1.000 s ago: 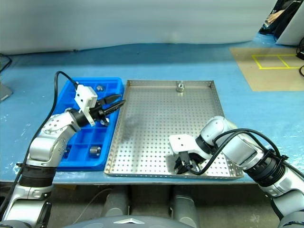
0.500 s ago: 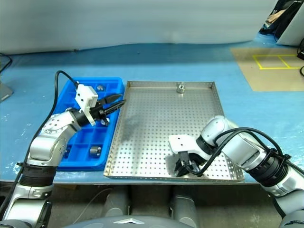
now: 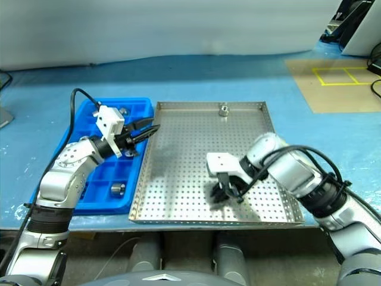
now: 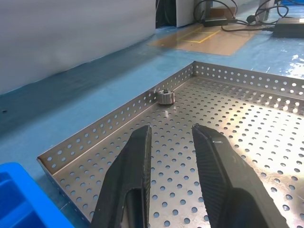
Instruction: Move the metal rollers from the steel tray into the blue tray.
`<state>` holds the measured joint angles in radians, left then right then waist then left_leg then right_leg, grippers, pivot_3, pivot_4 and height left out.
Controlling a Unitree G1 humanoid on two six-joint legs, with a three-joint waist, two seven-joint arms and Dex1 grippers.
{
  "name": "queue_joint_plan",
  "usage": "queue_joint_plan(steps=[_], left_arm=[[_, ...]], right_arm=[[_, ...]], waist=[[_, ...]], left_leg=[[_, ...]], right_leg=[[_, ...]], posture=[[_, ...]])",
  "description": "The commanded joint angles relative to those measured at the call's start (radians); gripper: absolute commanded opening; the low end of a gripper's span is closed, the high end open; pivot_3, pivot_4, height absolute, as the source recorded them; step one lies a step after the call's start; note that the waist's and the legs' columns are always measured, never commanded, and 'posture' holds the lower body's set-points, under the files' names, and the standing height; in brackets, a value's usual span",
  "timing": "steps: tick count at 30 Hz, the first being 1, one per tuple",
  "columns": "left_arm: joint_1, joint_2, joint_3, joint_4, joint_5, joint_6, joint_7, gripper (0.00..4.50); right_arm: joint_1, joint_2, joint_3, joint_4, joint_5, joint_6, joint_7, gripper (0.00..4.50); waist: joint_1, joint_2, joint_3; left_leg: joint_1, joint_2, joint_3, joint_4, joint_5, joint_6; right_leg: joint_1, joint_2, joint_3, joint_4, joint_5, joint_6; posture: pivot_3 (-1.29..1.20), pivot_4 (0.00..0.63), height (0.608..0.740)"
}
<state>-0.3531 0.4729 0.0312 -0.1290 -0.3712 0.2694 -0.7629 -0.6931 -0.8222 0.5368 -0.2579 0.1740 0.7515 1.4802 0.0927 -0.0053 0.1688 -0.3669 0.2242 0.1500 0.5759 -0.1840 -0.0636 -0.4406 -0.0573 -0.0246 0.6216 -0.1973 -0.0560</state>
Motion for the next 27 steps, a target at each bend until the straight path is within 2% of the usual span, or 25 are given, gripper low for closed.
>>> queue_joint_plan(steps=[1, 6, 9, 12, 16, 19, 22, 27], left_arm=[[-0.014, 0.005, 0.009, -0.011, -0.002, -0.017, -0.005, 1.42], [-0.03, -0.001, 0.003, 0.008, 0.002, -0.024, -0.008, 1.42], [-0.039, -0.007, -0.004, 0.016, 0.005, -0.028, -0.011, 1.42], [-0.042, -0.01, -0.007, 0.02, 0.003, -0.029, -0.017, 1.42], [-0.051, -0.01, -0.012, 0.028, 0.002, -0.029, -0.023, 1.42], [-0.061, -0.014, -0.02, 0.036, 0.006, -0.03, -0.028, 1.42], [-0.072, -0.02, -0.027, 0.037, 0.005, -0.026, -0.029, 1.42], [-0.069, -0.022, -0.029, 0.034, 0.005, -0.024, -0.032, 1.42]], right_arm=[[-0.068, 0.027, -0.073, 0.021, 0.048, 0.03, -0.015, 0.68], [-0.123, 0.085, -0.171, 0.097, 0.075, 0.04, -0.104, 0.68], [-0.112, 0.14, -0.272, 0.194, 0.037, -0.048, -0.273, 0.68], [-0.141, 0.248, -0.351, 0.466, -0.022, -0.193, -0.496, 0.68], [-0.265, 0.385, -0.449, 0.888, -0.091, -0.381, -0.842, 0.68], [-0.351, 0.458, -0.532, 1.116, -0.072, -0.458, -1.002, 0.68], [-0.415, 0.513, -0.609, 1.276, -0.052, -0.548, -1.132, 1.23], [-0.47, 0.571, -0.676, 1.414, -0.041, -0.622, -1.202, 2.95]], waist=[[0.0, 0.0, 0.0], [0.0, 0.0, 0.0], [0.003, 0.0, 0.0], [-0.002, -0.001, 0.0], [-0.018, 0.0, 0.0], [-0.025, 0.0, 0.0], [-0.028, 0.001, 0.0], [-0.027, 0.001, 0.001]], left_leg=[[0.0, 0.0, 0.0, 0.0, 0.0, 0.0], [-0.001, 0.0, 0.0, 0.0, 0.001, -0.001], [-0.002, 0.0, 0.0, 0.0, 0.001, -0.002], [-0.001, -0.001, 0.0, 0.001, 0.001, -0.002], [-0.001, -0.001, 0.0, 0.001, 0.003, -0.005], [-0.003, -0.001, 0.0, 0.0, 0.003, -0.005], [-0.005, -0.001, 0.0, -0.001, 0.003, -0.005], [-0.013, 0.0, 0.001, -0.001, 0.003, -0.005]], right_leg=[[0.0, 0.0, 0.0, 0.0, 0.0, 0.0], [0.0, 0.0, 0.0, 0.0, 0.0, 0.0], [0.0, 0.0, 0.0, -0.001, 0.0, 0.0], [0.0, 0.0, 0.0, 0.0, 0.0, 0.0], [-0.001, 0.0, 0.0, 0.001, 0.001, -0.001], [-0.003, 0.0, 0.0, 0.001, 0.001, -0.001], [-0.005, 0.0, 0.0, -0.001, 0.001, -0.002], [-0.014, 0.001, 0.0, 0.002, 0.001, -0.002]], posture=[[0.03, 0.15, 0.74], [0.01, 0.15, 0.74], [0.01, 0.15, 0.74], [0.0, 0.15, 0.74], [-0.02, 0.15, 0.74], [-0.02, 0.15, 0.74], [-0.02, 0.15, 0.74], [-0.02, 0.15, 0.74]])
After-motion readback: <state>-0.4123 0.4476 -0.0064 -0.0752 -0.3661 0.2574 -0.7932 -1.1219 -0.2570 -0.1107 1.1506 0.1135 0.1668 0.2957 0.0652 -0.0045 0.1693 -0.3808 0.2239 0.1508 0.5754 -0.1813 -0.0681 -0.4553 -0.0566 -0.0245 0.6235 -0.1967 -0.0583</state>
